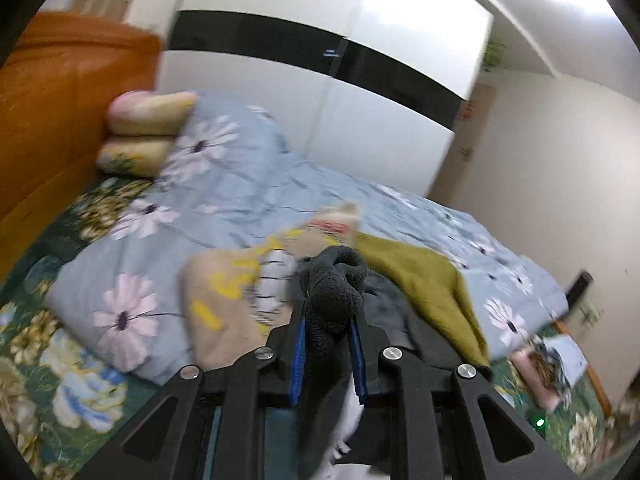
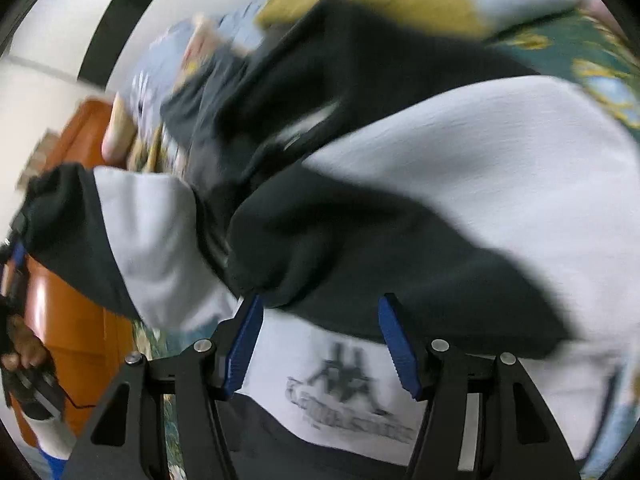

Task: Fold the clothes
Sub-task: 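Grasp the black cuff with the left gripper and fold it over the jacket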

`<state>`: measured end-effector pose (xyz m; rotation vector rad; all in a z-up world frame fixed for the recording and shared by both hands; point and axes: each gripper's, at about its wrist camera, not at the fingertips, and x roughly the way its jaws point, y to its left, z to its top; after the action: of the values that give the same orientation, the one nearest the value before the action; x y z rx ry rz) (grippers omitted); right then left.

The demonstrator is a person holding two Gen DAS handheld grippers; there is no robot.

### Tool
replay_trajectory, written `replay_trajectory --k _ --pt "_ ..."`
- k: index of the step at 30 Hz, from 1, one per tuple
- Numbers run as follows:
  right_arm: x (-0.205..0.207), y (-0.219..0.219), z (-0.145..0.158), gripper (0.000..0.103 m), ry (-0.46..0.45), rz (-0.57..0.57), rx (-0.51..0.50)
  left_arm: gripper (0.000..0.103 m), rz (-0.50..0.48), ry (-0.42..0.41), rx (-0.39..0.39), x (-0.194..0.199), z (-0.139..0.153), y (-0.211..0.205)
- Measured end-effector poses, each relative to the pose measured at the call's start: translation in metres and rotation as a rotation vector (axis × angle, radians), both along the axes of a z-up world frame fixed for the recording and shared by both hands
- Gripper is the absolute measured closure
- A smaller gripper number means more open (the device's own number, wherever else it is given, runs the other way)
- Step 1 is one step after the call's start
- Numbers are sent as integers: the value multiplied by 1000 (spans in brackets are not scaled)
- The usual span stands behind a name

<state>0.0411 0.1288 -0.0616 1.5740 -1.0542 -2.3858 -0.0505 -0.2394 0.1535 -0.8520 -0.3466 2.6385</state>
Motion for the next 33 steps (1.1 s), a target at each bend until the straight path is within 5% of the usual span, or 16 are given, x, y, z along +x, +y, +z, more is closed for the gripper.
replay_trajectory --k 6,11,15,24,33 --pt "-49 -60 -4 42 -48 108 127 82 49 -61 22 -2 -17 -28" --pt "-69 -70 -15 42 -123 68 210 82 39 -69 27 1 -25 -30" --pt "-64 -60 -11 78 -119 36 258 82 34 -71 19 0 -27 -29" --pt "-69 -79 31 82 19 128 187 82 31 -85 40 -1 -28 -26" --pt "-94 -92 15 79 -83 115 125 82 16 -102 47 -2 -30 -17"
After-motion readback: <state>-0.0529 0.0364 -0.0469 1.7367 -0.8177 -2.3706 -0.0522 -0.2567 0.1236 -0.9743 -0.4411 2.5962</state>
